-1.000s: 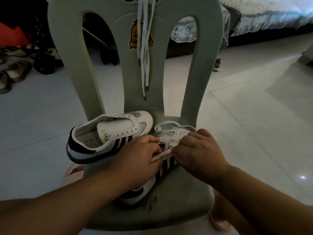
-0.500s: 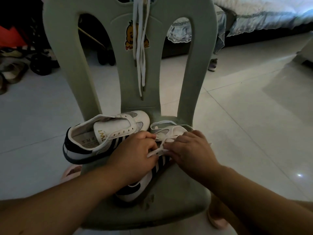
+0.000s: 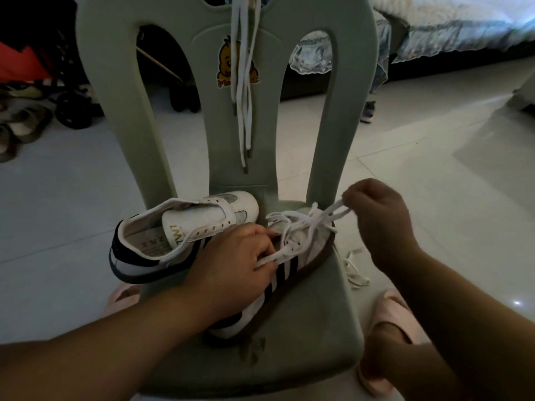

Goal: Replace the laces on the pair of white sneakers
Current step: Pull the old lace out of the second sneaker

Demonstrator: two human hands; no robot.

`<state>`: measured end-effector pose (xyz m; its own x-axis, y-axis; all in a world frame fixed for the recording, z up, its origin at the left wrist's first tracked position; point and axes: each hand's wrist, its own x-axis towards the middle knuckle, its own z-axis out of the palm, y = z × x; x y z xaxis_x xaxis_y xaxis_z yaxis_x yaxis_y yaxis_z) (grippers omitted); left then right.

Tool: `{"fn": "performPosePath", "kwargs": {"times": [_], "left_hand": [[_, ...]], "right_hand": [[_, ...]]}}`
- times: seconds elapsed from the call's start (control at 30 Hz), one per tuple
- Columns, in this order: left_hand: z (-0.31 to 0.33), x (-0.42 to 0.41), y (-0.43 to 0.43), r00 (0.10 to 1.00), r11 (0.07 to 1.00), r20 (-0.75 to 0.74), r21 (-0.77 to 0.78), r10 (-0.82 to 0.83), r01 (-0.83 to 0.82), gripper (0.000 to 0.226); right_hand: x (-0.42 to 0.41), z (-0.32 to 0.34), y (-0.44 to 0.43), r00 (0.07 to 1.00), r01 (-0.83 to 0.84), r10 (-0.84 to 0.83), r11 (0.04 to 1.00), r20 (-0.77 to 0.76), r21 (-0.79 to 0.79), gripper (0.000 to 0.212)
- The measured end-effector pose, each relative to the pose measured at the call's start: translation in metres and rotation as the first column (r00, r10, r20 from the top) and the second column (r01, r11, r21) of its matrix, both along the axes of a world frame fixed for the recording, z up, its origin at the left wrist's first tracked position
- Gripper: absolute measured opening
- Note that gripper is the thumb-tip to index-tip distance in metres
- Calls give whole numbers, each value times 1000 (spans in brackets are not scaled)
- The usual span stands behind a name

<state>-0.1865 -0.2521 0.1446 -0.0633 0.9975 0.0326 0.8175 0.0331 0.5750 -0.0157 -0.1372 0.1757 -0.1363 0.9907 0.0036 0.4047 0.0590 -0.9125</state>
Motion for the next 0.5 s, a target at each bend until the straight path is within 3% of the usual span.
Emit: {"fn": "performPosePath", "kwargs": {"times": [0.1, 0.17, 0.23, 0.27, 0.4, 0.5], "left_hand": [[0, -1, 1, 999, 998, 28, 49, 38, -39, 9], [1, -1, 3, 997, 995, 50, 76, 60, -63, 10], [0, -1, 5, 995, 993, 74, 95, 68, -75, 11], [0, -1, 5, 994, 992, 83, 100, 69, -78, 11], [-1, 0, 4, 992, 990, 109, 126, 56, -69, 15], [1, 0, 3, 992, 989, 109, 124, 64, -77, 9]], "right_hand": [[-5, 2, -14, 931, -320, 312, 947, 188, 11, 17], [-9, -2, -23, 796, -514, 469, 858, 382, 18, 6], [-11, -14, -27, 625, -635, 495, 772, 604, 23, 37], [-13, -18, -28, 601, -647, 467, 760, 649, 52, 42], [-15, -21, -30, 675, -620, 349, 747, 650, 242, 14], [-14, -17, -27, 862, -418, 270, 858, 430, 298, 8]]}}
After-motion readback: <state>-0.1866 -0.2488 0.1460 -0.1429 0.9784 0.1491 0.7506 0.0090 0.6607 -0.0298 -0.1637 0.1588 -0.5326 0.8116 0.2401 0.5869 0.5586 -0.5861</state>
